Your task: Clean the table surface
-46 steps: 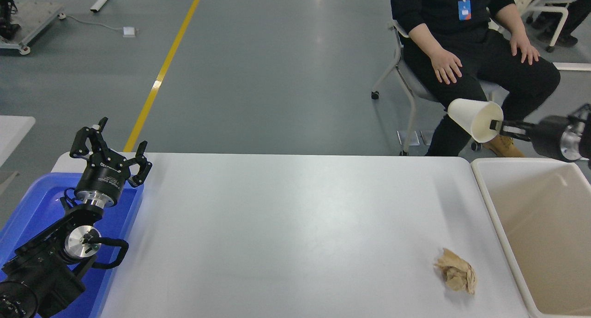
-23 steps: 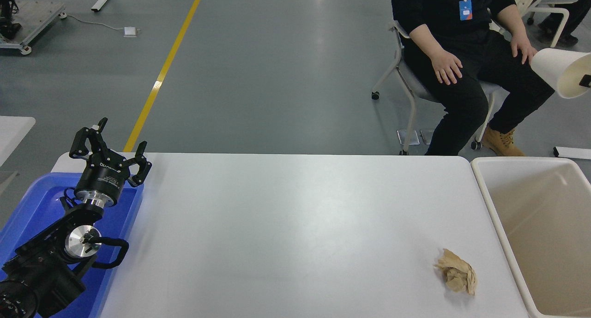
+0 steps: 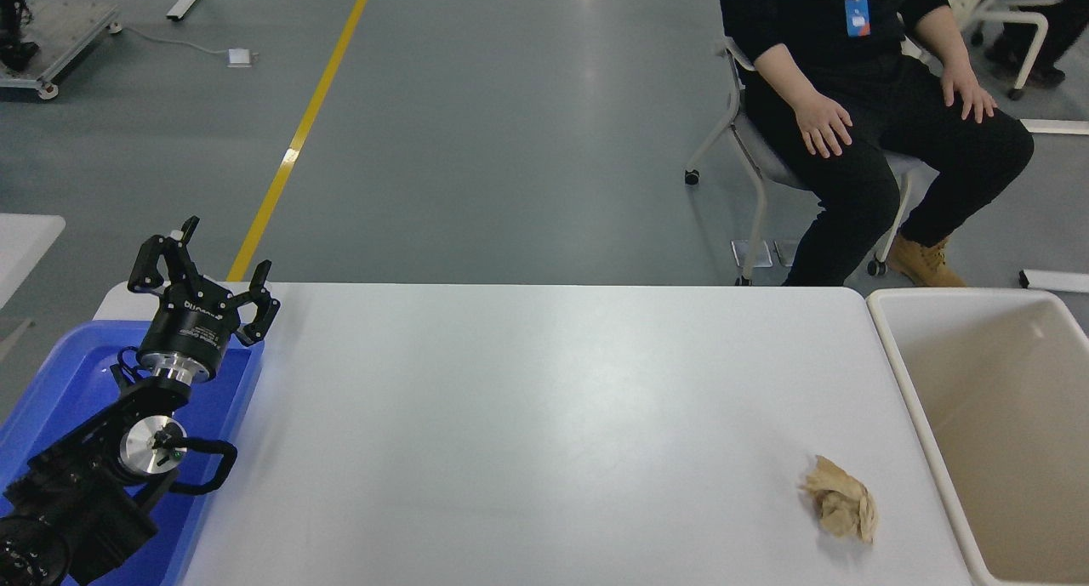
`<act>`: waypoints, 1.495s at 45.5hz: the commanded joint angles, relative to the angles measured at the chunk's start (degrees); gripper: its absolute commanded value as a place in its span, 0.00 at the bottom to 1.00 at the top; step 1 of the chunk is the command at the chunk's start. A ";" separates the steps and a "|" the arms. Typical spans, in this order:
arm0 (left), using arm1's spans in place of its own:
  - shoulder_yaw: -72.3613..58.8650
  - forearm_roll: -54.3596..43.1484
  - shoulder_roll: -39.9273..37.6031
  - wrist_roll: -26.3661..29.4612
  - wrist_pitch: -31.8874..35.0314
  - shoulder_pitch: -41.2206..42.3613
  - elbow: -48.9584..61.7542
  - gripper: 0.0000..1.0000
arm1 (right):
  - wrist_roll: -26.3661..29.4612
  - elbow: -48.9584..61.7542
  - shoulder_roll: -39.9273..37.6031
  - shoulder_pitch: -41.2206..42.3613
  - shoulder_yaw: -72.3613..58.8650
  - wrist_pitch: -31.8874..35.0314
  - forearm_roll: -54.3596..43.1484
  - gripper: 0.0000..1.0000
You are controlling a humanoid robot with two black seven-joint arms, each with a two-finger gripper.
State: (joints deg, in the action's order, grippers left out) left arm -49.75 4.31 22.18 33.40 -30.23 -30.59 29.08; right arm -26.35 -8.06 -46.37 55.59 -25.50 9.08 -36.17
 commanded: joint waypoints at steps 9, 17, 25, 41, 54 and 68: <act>0.00 0.00 0.06 0.00 0.00 0.00 0.01 1.00 | 7.19 8.06 10.77 -15.68 0.18 -0.38 7.87 0.00; 0.00 0.00 -0.03 0.00 0.00 0.00 0.01 1.00 | 8.07 8.15 14.02 -18.67 0.18 -0.91 8.57 0.00; 0.00 0.00 0.06 0.00 0.00 0.00 0.01 1.00 | 8.42 8.06 17.10 -20.96 0.18 -2.31 8.57 0.00; 0.00 0.00 0.06 0.00 0.00 0.00 0.01 1.00 | 8.33 8.06 20.79 -22.01 1.06 -2.40 8.57 0.00; 0.00 0.00 0.06 0.00 0.00 0.00 0.01 1.00 | 8.42 8.06 23.25 -22.01 1.06 -3.46 8.57 0.00; 0.00 0.00 -0.03 0.00 0.00 0.00 0.01 1.00 | 8.33 8.06 23.43 -21.84 1.24 -10.57 8.66 0.40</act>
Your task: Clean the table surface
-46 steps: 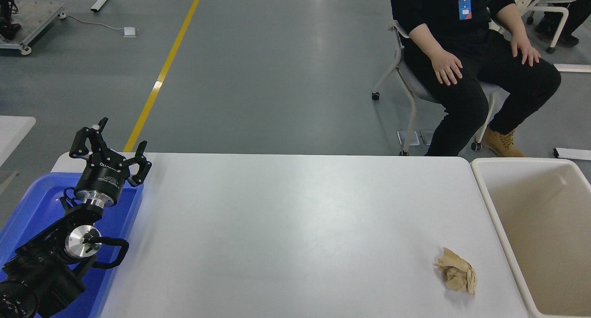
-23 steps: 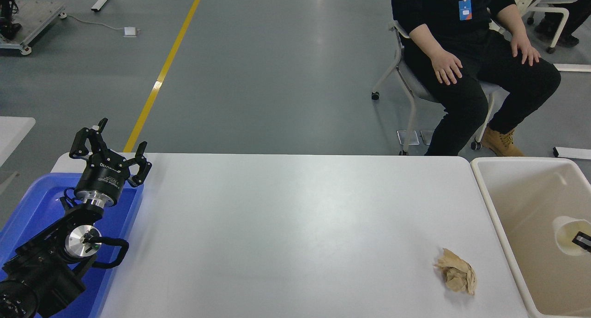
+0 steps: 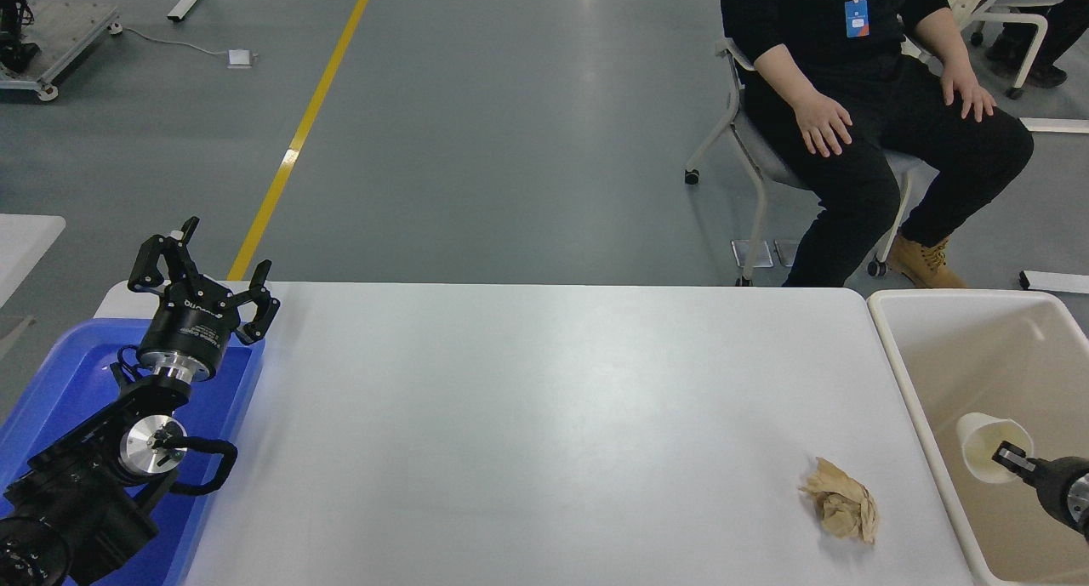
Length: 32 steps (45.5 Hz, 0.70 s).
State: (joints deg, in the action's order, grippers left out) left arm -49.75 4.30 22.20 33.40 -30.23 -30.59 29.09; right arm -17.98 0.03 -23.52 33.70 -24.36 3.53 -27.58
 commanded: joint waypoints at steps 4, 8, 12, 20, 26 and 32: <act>0.00 0.00 -0.05 0.00 0.00 0.00 0.00 1.00 | -0.04 -0.21 0.58 -0.03 0.54 -5.55 0.07 0.49; 0.00 0.00 -0.05 0.00 0.00 0.00 0.00 1.00 | -0.04 -0.29 0.58 -0.03 2.03 -6.34 0.07 0.62; 0.00 0.00 0.04 0.00 0.00 0.00 0.00 1.00 | -0.12 -0.38 0.58 -0.03 6.06 -7.05 0.07 0.82; 0.00 0.00 -0.05 0.00 0.00 0.00 0.00 1.00 | -0.04 -0.65 -0.21 1.28 20.91 -6.17 0.07 0.98; 0.00 0.00 0.04 0.00 0.00 0.00 0.00 1.00 | -0.04 -0.91 -3.02 5.67 33.04 -5.82 0.07 0.98; 0.00 0.00 0.04 0.00 0.00 0.00 0.00 1.00 | -0.04 -2.75 -6.10 8.22 41.49 -5.64 0.07 0.98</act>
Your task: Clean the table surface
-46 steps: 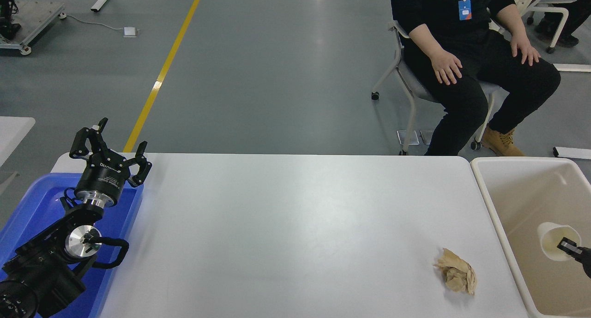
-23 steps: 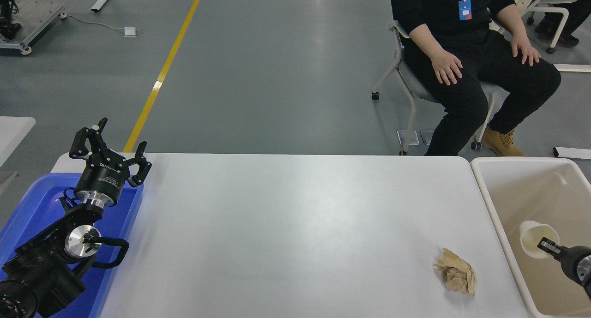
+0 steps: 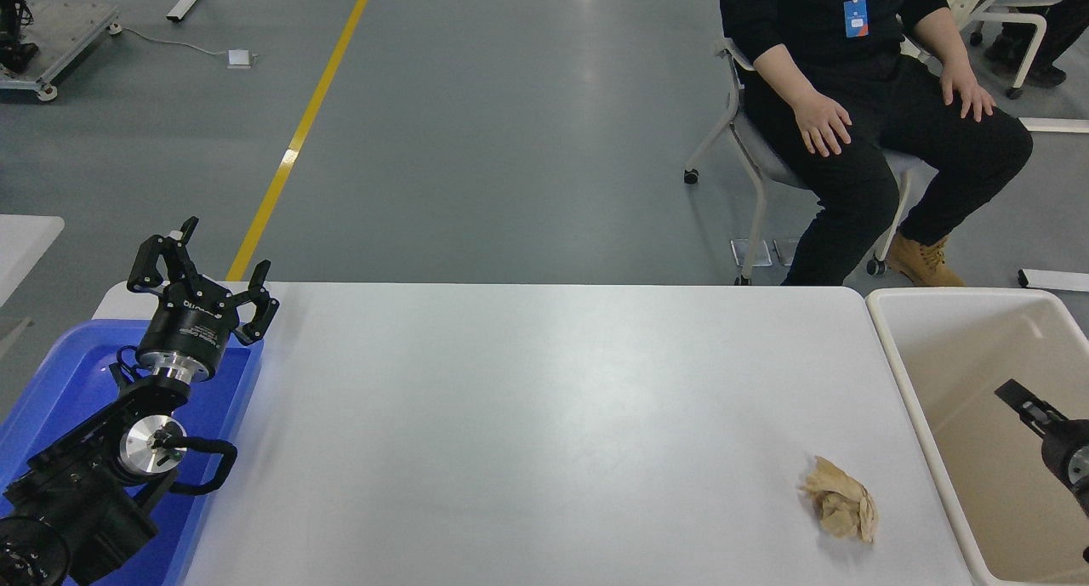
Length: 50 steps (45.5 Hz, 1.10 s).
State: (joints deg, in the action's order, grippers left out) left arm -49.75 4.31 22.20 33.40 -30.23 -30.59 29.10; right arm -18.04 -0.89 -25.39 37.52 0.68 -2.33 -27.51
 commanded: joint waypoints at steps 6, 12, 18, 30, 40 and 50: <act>0.00 0.00 -0.05 0.00 0.00 0.00 -0.01 1.00 | -0.06 -4.64 -7.83 7.47 18.39 0.22 0.00 0.99; 0.00 0.00 0.03 0.00 0.00 0.00 -0.01 1.00 | -0.15 -8.77 -11.25 10.81 18.65 0.22 0.09 0.99; 0.00 0.00 -0.05 0.00 0.00 0.00 -0.09 1.00 | -0.24 -15.00 -15.12 12.66 24.17 0.22 0.18 0.99; 0.00 0.00 0.03 0.00 0.00 0.00 -0.01 1.00 | 1.51 -29.42 -17.41 11.88 55.73 2.77 0.27 0.99; 0.00 0.00 -0.05 0.00 0.00 0.00 -0.01 1.00 | 1.87 -34.97 -17.50 11.61 57.67 6.37 0.27 0.99; 0.00 0.00 -0.05 0.00 0.00 0.00 -0.01 1.00 | 4.24 -37.77 -15.83 6.70 68.03 14.28 5.63 0.99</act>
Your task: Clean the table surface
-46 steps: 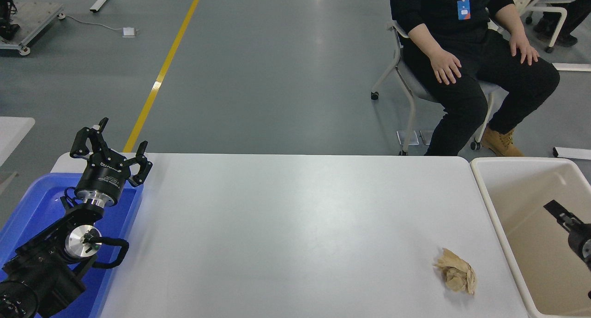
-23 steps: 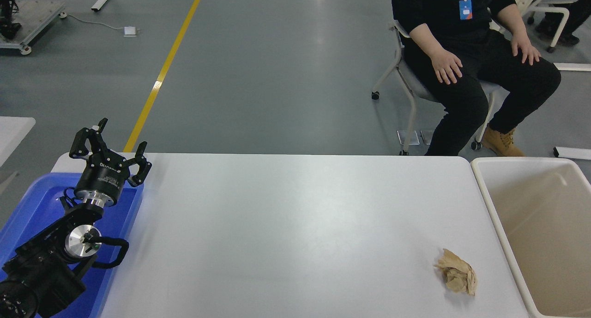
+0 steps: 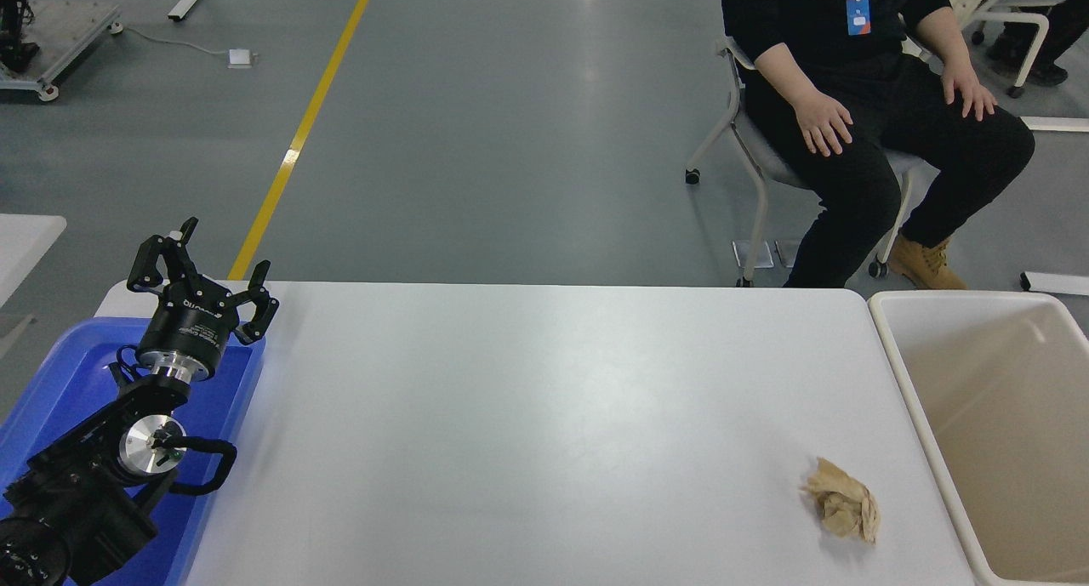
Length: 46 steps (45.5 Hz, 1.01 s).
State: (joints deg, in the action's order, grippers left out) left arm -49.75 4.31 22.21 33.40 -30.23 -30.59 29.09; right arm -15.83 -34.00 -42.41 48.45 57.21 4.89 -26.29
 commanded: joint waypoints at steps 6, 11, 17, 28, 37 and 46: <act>0.00 0.00 -0.06 0.00 0.00 0.00 0.00 1.00 | 1.94 -9.67 3.38 -9.24 16.61 11.27 4.93 0.99; 0.00 0.00 -0.06 0.00 0.00 0.00 0.00 1.00 | 1.50 -10.91 6.72 -12.41 17.23 12.60 4.84 0.99; 0.00 0.00 0.03 0.00 0.00 0.00 0.00 1.00 | 0.62 -10.12 11.82 -16.36 16.62 12.68 4.84 0.99; 0.00 0.00 -0.06 0.00 0.00 0.00 0.00 1.00 | -5.96 -8.28 15.87 -20.33 8.02 12.86 4.67 0.99; 0.00 0.00 0.03 0.00 0.00 0.00 0.00 1.00 | -12.56 -0.54 17.80 -20.06 -3.68 12.68 4.67 0.99; 0.00 0.00 -0.06 0.00 0.00 0.00 0.00 1.00 | -13.27 0.08 17.80 -19.27 -3.69 12.60 5.28 0.99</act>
State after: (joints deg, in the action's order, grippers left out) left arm -49.75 4.31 22.20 33.40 -30.24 -30.59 29.09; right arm -26.03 -36.62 -25.87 29.00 57.51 17.45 -21.55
